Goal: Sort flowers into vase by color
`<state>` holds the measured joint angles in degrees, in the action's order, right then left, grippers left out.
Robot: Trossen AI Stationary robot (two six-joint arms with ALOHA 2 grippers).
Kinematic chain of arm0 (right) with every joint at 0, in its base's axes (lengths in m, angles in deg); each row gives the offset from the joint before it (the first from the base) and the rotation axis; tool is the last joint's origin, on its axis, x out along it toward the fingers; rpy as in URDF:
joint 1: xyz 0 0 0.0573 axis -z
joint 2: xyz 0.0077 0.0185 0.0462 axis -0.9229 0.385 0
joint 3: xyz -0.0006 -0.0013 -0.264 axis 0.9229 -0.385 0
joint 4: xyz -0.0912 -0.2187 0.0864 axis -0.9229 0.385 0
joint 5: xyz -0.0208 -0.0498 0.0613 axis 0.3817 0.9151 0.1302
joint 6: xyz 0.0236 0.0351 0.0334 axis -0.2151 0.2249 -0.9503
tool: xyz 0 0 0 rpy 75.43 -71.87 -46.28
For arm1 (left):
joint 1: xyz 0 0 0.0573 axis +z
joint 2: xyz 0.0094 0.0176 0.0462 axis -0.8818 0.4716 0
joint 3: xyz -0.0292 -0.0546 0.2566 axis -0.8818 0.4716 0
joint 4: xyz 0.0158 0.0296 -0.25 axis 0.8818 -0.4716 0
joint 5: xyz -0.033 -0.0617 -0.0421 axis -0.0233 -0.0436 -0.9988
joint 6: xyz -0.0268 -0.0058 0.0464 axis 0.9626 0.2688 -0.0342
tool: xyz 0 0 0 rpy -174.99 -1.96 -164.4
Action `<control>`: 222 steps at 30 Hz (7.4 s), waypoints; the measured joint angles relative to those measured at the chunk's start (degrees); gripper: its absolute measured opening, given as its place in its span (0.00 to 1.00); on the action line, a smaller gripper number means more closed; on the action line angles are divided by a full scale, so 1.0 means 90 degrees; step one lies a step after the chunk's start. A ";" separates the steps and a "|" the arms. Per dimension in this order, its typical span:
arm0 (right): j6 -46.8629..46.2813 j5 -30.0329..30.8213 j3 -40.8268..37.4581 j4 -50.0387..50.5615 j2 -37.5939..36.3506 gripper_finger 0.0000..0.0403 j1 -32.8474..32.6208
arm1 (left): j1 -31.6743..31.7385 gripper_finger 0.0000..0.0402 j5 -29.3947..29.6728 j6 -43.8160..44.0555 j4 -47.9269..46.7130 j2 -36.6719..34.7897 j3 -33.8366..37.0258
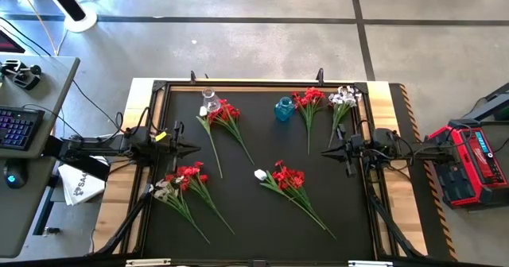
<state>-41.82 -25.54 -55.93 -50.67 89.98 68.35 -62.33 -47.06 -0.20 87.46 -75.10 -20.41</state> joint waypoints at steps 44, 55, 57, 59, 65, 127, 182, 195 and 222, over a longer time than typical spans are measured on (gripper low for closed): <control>0.0568 0.0000 0.0002 0.0000 0.0002 0.00 -0.0002 | 0.0000 0.00 0.0000 0.0934 0.0033 0.0001 0.0000; -0.0223 0.0001 0.0002 -0.0160 0.0001 0.00 -0.0002 | 0.0000 0.00 0.0000 0.0620 0.0037 0.0001 0.0000; -0.0762 0.0000 0.0000 -0.0380 0.0002 0.00 0.0000 | 0.0002 0.00 -0.0001 0.0634 0.0037 0.0001 0.0000; -0.1340 0.0006 0.0002 -0.0635 0.0000 0.00 -0.0001 | 0.0000 0.00 -0.0003 0.0651 0.0037 0.0001 0.0000; -0.1555 0.0860 0.0002 -0.1667 0.0019 0.00 0.0000 | 0.0000 0.00 0.0000 0.0653 0.0039 0.0001 0.0000; -0.6047 0.2750 0.3720 0.3056 0.8941 0.05 0.1682 | 0.0000 0.00 0.0456 0.0950 0.0328 0.0001 0.0000; -0.3588 0.4080 0.3657 0.0462 0.7089 0.01 -0.0518 | 0.0002 0.00 0.0451 0.0950 0.0328 -0.0001 0.0000; 0.2247 0.3426 0.2654 -0.8151 0.8437 0.00 0.1066 | 0.0001 0.00 0.0449 0.0950 0.0328 0.0001 0.0000; 0.1857 0.3529 0.3380 -0.8169 0.9697 0.00 0.1984 | 0.0000 0.00 0.0449 0.1006 0.0374 0.0001 0.0000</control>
<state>-25.11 6.22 -25.51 -124.19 177.25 86.21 -62.33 -43.02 8.86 90.83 -75.09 -20.41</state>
